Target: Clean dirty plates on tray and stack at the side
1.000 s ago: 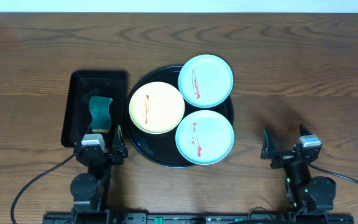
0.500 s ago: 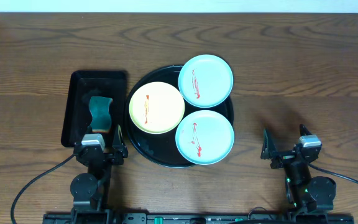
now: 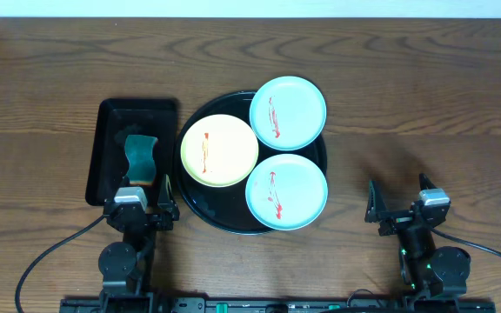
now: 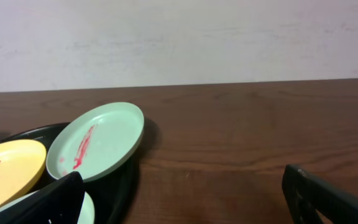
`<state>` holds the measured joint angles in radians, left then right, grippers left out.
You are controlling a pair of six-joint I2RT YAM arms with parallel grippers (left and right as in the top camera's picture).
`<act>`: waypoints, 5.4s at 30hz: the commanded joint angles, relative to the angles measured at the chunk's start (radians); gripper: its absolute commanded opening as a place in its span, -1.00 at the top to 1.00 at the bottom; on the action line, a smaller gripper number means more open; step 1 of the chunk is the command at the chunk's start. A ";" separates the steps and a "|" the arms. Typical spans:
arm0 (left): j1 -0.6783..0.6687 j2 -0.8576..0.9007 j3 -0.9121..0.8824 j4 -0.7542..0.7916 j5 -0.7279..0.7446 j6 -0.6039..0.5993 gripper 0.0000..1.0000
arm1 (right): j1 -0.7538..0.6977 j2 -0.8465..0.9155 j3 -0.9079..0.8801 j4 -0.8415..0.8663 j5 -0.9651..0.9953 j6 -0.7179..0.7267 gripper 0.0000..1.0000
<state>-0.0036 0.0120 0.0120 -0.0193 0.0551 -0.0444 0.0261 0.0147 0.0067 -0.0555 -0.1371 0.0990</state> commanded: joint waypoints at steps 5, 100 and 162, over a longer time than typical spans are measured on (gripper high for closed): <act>0.002 -0.005 -0.008 -0.002 0.072 -0.030 -0.57 | 0.001 -0.002 -0.001 0.053 -0.052 0.035 -0.99; 0.002 1.413 1.340 -0.993 -0.068 -0.069 -0.57 | 0.669 2.094 1.371 -0.323 0.119 0.492 0.42; 0.143 1.952 1.320 -0.813 -0.048 0.093 -0.34 | 0.673 2.114 1.371 -0.333 0.119 0.488 0.94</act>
<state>0.1337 1.9434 1.3331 -0.8349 0.0196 0.0494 0.6865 2.0941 1.3754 -0.3775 -0.0174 0.5957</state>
